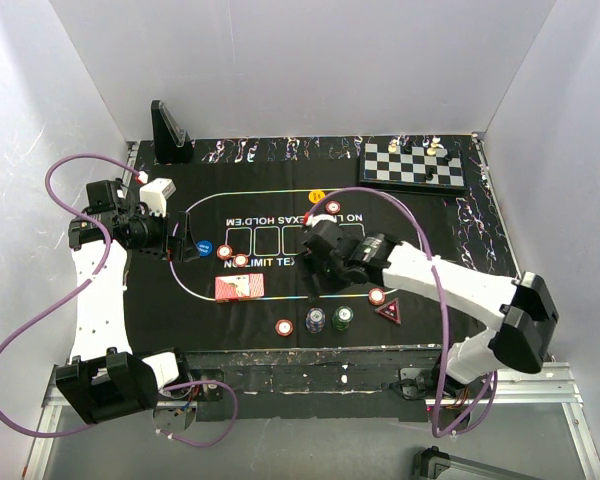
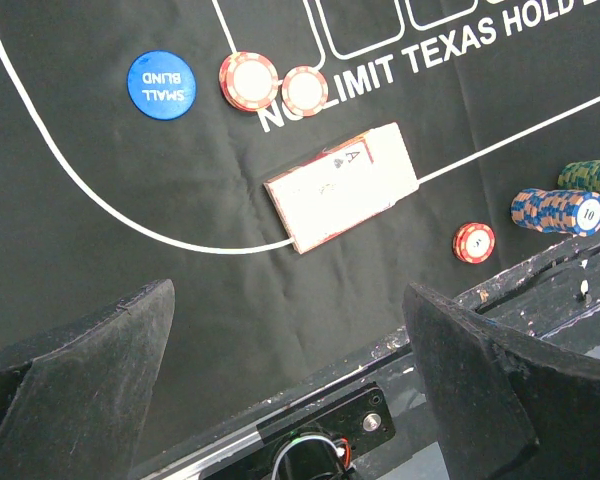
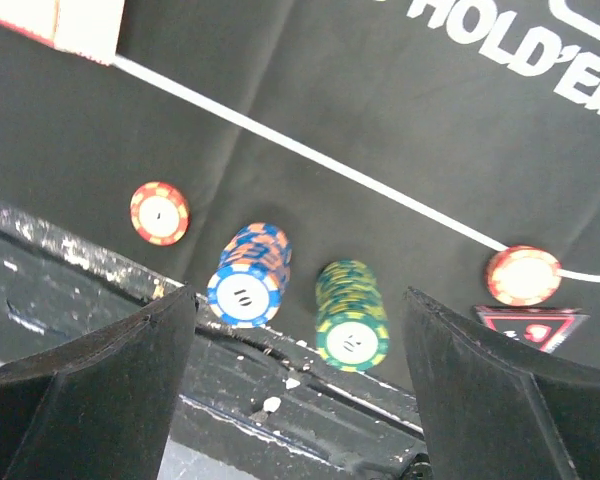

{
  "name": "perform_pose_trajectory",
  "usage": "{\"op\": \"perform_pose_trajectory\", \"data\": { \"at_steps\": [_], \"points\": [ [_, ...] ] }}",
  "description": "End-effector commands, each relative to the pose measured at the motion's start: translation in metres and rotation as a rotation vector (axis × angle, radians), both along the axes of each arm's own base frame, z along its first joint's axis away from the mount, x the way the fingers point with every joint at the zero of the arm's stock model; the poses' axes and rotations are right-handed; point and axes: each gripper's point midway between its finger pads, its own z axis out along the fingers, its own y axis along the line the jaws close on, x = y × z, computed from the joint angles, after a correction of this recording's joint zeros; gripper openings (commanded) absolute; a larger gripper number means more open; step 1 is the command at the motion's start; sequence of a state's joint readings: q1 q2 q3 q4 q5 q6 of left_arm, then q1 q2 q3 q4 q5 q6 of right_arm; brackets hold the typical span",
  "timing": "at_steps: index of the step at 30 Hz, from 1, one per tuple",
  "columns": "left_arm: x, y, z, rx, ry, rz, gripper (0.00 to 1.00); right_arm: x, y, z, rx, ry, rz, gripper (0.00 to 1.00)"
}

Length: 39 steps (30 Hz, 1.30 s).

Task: Distribute texas hold em gaming equipment

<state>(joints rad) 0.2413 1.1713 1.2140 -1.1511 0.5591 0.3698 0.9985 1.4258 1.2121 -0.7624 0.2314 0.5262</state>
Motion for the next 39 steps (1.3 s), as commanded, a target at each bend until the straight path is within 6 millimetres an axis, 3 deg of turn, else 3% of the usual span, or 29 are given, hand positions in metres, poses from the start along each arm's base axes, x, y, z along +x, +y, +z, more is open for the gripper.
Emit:
{"op": "perform_pose_trajectory", "data": {
  "at_steps": [1, 6, 15, 39],
  "points": [
    [0.0, 0.0, 0.009, 0.0, -0.038, 0.002, 1.0, -0.024, 0.019, -0.013, -0.048, 0.056, 0.112, 0.89],
    [0.0, 0.0, 0.011, 0.002, -0.045, 0.002, 1.0, -0.038, 0.029, -0.035, -0.13, 0.086, 0.163, 0.91],
    [0.001, 0.001, 0.013, 0.009, -0.047, 0.004, 1.0, -0.048, 0.038, -0.056, -0.139, 0.133, 0.199, 0.91],
    [0.003, 0.003, 0.016, 0.018, -0.055, 0.005, 1.0, -0.056, 0.036, -0.084, -0.165, 0.18, 0.198, 0.67]
  ]
}}
